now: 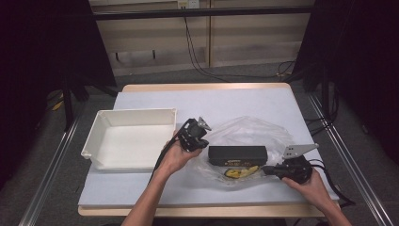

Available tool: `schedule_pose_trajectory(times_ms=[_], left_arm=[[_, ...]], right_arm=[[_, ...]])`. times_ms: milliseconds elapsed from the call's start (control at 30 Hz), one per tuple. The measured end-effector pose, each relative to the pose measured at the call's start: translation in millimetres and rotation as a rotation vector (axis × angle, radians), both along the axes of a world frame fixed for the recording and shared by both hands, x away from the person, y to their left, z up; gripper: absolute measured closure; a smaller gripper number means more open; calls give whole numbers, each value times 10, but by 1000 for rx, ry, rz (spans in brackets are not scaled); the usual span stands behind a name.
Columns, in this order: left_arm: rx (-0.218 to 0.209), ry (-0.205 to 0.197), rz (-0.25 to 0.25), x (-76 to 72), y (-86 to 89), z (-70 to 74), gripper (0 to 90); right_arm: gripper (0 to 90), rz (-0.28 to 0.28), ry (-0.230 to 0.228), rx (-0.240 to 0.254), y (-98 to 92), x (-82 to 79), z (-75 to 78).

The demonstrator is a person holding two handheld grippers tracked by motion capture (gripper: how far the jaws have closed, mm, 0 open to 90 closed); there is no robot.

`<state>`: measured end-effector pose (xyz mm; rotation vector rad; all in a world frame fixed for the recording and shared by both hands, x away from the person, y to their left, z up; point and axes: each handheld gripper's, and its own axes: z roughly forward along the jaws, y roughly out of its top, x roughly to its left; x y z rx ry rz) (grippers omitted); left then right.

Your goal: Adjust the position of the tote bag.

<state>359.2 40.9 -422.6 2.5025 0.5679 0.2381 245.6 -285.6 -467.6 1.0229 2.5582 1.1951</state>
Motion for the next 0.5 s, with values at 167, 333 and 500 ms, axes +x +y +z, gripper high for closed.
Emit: schedule_pose_trajectory(times_ms=[167,333,500], left_arm=[[15,-2,28,44,-27,9,900],[3,5,39,36,43,8,900],[-7,22,47,26,146,-31,900]], right_arm=[[900,-10,14,-17,-42,-40,-77],[900,-19,22,-27,-68,-62,-127],[900,-23,13,-46,-73,-104,-120]])
